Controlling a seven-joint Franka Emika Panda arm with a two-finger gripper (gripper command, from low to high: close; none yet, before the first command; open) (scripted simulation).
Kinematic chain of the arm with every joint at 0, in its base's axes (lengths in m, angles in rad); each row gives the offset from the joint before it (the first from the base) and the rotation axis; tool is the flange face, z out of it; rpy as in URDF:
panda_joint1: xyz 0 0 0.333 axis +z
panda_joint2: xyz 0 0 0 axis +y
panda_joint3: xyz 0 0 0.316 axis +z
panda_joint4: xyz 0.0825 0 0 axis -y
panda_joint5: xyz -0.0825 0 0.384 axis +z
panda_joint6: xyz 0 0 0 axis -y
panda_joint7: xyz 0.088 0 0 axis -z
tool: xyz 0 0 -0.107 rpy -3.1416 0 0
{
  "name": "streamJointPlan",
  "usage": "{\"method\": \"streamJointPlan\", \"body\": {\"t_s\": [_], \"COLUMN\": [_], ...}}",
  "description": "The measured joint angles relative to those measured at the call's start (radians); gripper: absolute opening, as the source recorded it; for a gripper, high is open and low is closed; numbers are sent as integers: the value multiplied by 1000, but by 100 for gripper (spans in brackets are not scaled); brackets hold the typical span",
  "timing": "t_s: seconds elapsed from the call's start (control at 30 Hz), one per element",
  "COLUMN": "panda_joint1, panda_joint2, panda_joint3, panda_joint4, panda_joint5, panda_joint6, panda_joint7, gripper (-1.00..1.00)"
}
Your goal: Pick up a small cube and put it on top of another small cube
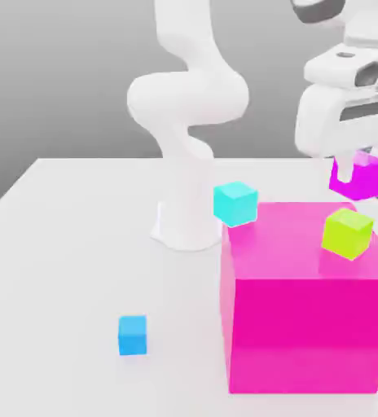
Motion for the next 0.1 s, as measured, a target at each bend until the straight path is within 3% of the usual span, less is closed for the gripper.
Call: {"method": "streamJointPlan", "body": {"t_s": [0.1], "panda_joint1": [0], "panda_joint2": [0], "panda_joint3": [0], "panda_joint4": [0], "panda_joint5": [0], "panda_joint6": [0], "panda_joint7": [0], "gripper": [100]}}
